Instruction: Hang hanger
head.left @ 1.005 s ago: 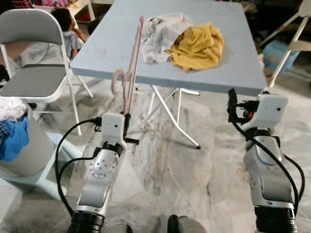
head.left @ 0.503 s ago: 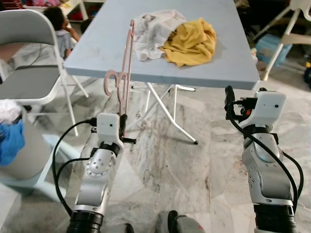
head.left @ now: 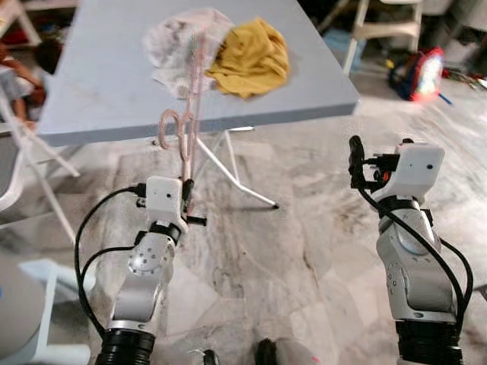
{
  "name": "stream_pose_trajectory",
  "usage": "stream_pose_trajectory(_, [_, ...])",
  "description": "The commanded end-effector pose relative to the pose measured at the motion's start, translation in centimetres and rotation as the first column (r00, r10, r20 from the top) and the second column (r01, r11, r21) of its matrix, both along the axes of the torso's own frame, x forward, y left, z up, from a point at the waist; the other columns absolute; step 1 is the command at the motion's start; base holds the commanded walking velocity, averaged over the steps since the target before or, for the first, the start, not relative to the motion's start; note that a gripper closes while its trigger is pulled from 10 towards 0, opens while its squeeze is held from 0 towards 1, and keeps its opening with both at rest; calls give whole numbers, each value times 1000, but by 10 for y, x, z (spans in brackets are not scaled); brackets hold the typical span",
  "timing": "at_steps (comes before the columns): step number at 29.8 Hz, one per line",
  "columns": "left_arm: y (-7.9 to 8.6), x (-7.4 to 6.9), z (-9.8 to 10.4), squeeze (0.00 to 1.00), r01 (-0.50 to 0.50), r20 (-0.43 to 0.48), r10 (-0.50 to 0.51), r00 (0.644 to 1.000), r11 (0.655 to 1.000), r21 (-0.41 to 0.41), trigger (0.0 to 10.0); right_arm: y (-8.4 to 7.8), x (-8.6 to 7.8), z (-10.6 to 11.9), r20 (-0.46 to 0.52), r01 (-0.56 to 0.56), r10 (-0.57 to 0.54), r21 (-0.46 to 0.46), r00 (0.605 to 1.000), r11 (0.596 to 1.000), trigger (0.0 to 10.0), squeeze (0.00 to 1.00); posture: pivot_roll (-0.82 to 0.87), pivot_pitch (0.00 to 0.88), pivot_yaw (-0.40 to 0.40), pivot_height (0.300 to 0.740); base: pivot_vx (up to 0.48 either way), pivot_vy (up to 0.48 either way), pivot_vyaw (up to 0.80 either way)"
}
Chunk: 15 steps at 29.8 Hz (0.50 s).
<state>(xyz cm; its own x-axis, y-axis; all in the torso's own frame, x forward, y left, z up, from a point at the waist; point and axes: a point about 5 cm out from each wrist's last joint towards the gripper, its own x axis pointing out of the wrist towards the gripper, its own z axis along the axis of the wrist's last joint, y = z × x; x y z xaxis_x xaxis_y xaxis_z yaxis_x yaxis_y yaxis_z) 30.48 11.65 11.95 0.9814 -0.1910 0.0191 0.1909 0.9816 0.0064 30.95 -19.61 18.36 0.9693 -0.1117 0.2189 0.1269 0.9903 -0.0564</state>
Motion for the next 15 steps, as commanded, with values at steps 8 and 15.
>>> stream_pose_trajectory(8, [4,-1,-1,0,-7,-7,7,1000,1000,24,10000,0,-2,2,13,2,-2,5,1000,1000,10000,0,-79,179,7,740,0,430,0])
stream_pose_trajectory(15, [4,0,-2,0,1,-6,0,1000,999,33,10000,1,-1,2,11,6,-6,7,1000,1000,10000,0,-80,179,11,740,0,437,-402])
